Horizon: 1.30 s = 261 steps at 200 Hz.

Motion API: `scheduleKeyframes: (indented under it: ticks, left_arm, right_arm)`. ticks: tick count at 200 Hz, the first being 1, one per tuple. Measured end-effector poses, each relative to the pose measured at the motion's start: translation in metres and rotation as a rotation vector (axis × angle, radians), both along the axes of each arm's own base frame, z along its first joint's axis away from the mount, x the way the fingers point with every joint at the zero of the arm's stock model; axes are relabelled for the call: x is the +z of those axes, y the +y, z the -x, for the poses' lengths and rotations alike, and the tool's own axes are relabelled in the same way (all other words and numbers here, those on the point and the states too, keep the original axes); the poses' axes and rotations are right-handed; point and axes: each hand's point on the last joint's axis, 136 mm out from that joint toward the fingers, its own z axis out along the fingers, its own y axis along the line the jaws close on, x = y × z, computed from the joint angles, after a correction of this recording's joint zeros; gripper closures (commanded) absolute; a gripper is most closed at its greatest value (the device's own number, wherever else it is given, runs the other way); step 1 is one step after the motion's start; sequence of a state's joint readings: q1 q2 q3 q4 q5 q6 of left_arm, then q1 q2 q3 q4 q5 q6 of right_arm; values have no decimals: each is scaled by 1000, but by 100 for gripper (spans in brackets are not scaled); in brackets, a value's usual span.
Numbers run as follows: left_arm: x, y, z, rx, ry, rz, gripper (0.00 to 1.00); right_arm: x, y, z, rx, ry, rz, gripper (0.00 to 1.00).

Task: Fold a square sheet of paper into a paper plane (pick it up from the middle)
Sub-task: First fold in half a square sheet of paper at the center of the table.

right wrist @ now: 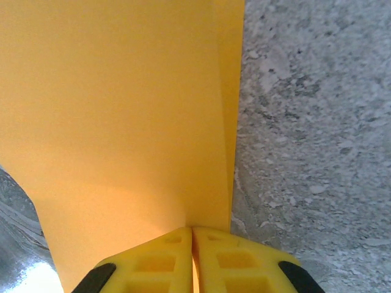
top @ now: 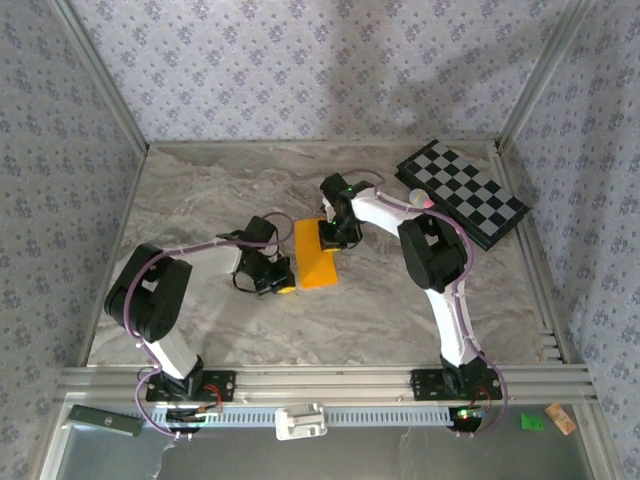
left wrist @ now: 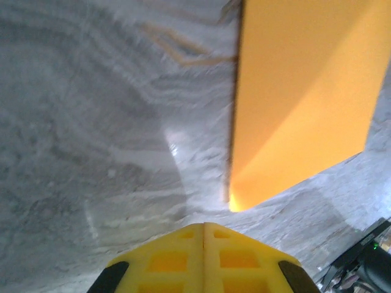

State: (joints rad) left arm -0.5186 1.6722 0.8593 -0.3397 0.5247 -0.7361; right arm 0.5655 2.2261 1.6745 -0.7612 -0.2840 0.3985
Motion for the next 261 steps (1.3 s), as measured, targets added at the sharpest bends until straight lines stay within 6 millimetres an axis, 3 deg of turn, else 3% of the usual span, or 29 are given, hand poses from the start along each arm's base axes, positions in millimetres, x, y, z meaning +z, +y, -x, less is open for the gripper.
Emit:
scheduleKeyframes:
  ticks: [31,62,125,173,194,228,240,261]
  left_arm:
    - [12,-22,-25,9,-68,50,100]
    - [-3,-37,-25,-29,-60,30,100]
    - [-12,-25,-1,-63,-40,-2,100]
    - [-7,-12,10,-52,1,-21,100]
    - [12,-13,-17,-8,-50,10,100]
    - [52,-23,-83,66,-189,85,100]
    - [54,-28,-101,76,-213,97,100]
    - [41,-37,-121,77,-211,96,100]
  right_arm:
    - [0,0,0,0,0,-1,89]
    - [0,0,0,0,0,0,89]
    - [0,0,0,0,0,1,89]
    - [0,0,0,0,0,1,90]
    - [0,0,0,0,0,1,90]
    - [-1,0,0,0,0,2,90]
    - [-1,0,0,0,1,2,90]
    - [-1,0,0,0,1,2,90]
